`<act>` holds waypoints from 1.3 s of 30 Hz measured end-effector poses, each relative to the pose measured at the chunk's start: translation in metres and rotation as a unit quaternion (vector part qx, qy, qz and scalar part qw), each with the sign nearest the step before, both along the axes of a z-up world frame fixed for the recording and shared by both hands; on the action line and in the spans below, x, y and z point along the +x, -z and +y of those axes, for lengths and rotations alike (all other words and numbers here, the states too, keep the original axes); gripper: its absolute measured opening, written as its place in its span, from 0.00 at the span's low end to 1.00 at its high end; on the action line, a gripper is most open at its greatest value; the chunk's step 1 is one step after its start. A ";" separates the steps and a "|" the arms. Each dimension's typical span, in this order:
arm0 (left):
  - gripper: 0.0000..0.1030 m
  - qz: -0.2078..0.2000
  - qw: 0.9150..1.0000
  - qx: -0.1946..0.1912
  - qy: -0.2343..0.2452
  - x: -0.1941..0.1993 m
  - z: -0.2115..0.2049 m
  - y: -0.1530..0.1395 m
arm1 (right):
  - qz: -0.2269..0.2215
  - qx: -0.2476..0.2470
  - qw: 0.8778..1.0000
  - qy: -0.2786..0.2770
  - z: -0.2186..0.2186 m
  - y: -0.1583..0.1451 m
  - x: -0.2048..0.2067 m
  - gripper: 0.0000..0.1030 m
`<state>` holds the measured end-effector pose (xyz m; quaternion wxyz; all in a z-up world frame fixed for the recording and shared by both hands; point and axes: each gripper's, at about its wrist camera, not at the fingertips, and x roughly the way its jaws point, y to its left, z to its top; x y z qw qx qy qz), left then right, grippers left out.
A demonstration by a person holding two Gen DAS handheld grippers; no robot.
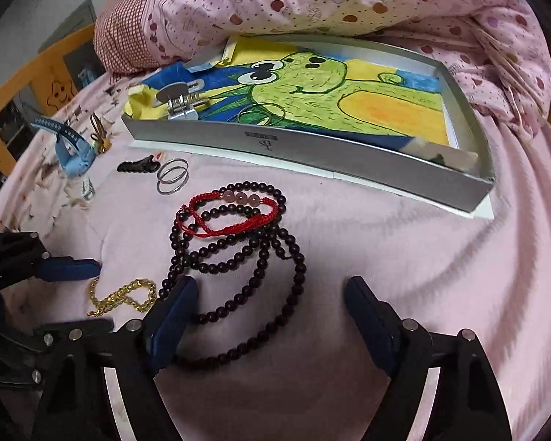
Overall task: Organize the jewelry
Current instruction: 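Grasp the black beaded bracelets with right while left grasps the gold chain, then carry the beads with right into the tray while left carries the gold chain there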
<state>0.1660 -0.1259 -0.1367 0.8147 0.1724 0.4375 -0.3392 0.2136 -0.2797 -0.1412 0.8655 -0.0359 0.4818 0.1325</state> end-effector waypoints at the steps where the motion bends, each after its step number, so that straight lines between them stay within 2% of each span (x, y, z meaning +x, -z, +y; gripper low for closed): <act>1: 0.28 0.000 1.000 0.001 -0.003 0.001 0.001 0.000 | 0.000 -0.008 1.000 -0.001 0.002 0.001 0.000 0.77; 5: 0.14 0.001 1.000 0.001 -0.022 0.005 0.006 0.001 | -0.008 -0.023 1.000 -0.001 0.007 0.002 -0.005 0.65; 7: 0.14 0.007 1.000 -0.005 -0.029 0.008 0.008 0.001 | -0.011 -0.024 1.000 0.001 0.008 0.001 -0.008 0.58; 12: 0.13 0.013 0.999 -0.013 -0.046 0.007 0.013 -0.002 | -0.010 -0.026 1.000 0.001 0.013 -0.002 -0.019 0.31; 16: 0.13 0.012 0.998 -0.014 -0.053 0.006 0.013 -0.003 | 0.008 0.007 1.000 0.005 0.015 -0.003 -0.033 0.13; 22: 0.13 0.011 0.998 -0.019 -0.064 0.003 0.015 -0.005 | 0.025 0.043 0.999 0.015 0.018 -0.003 -0.055 0.06; 24: 0.13 0.010 0.997 -0.030 -0.073 0.002 0.019 -0.007 | 0.009 0.038 0.999 0.026 0.018 -0.007 -0.064 0.06; 29: 0.13 -0.012 0.995 -0.045 -0.089 -0.003 0.023 -0.019 | -0.047 -0.007 0.997 0.058 0.013 -0.026 -0.084 0.06; 32: 0.13 -0.025 0.994 -0.053 -0.096 -0.007 0.023 -0.026 | -0.095 -0.034 0.992 0.075 0.005 -0.049 -0.090 0.06; 39: 0.13 -0.050 0.990 -0.075 -0.108 -0.010 0.024 -0.047 | -0.174 -0.053 0.980 0.077 -0.003 -0.091 -0.092 0.06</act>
